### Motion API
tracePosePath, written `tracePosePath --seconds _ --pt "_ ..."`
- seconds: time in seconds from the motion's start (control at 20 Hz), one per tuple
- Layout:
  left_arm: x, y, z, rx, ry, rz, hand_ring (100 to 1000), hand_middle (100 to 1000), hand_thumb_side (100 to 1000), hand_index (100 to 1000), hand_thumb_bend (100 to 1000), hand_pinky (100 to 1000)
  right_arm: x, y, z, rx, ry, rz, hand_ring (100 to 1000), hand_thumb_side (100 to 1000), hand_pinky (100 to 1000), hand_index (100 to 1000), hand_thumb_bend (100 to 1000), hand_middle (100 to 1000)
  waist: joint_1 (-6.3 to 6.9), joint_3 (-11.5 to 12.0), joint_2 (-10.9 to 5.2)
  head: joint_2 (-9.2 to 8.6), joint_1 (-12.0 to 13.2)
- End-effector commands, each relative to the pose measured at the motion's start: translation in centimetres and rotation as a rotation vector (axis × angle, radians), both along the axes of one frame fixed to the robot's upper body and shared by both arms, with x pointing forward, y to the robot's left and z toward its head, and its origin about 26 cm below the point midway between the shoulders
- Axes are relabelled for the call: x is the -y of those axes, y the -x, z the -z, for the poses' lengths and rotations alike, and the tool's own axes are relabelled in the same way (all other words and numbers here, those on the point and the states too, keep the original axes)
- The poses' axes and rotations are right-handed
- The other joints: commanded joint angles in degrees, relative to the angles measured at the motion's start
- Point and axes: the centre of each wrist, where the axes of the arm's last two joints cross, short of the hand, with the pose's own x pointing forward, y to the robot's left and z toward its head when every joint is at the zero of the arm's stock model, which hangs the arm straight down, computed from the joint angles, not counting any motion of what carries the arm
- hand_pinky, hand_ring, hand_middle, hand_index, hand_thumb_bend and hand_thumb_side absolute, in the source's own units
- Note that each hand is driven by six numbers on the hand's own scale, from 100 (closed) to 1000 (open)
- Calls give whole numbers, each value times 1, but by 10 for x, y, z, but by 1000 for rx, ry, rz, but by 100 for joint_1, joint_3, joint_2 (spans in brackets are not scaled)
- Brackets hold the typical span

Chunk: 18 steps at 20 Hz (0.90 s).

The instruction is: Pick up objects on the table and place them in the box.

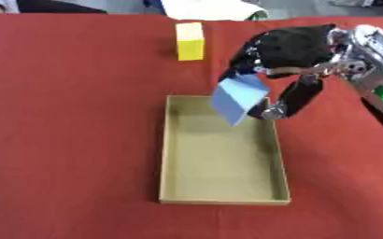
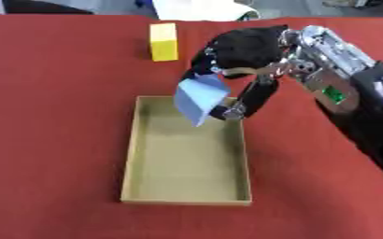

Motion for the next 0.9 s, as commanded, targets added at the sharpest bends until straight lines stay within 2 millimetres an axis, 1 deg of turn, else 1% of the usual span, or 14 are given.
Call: tracePosePath --seconds 0.05,0.25,0.5,0.75,0.9 --pt "0 1 -6 25 -8 5 696 665 745 795 216 810 -2 3 -2 50 24 -28 687 426 757 747 118 572 20 13 -81 3 -2" --pt "1 2 -5 23 -5 4 696 665 747 794 215 810 -5 4 8 54 53 -54 693 422 760 751 133 579 12 19 -63 10 1" --pt "1 2 -5 20 -2 6 696 665 748 794 214 809 -8 4 24 32 92 -72 704 442 761 762 137 592 -6 37 -55 8 4" --pt "2 2 -5 20 0 8 696 666 748 793 214 809 -10 3 34 23 121 -75 713 452 761 768 153 602 -13 55 -55 11 -5" --pt "2 2 -4 19 1 8 696 666 749 793 213 809 -11 3 39 24 142 -83 719 461 765 771 179 607 -18 63 -53 16 -9"
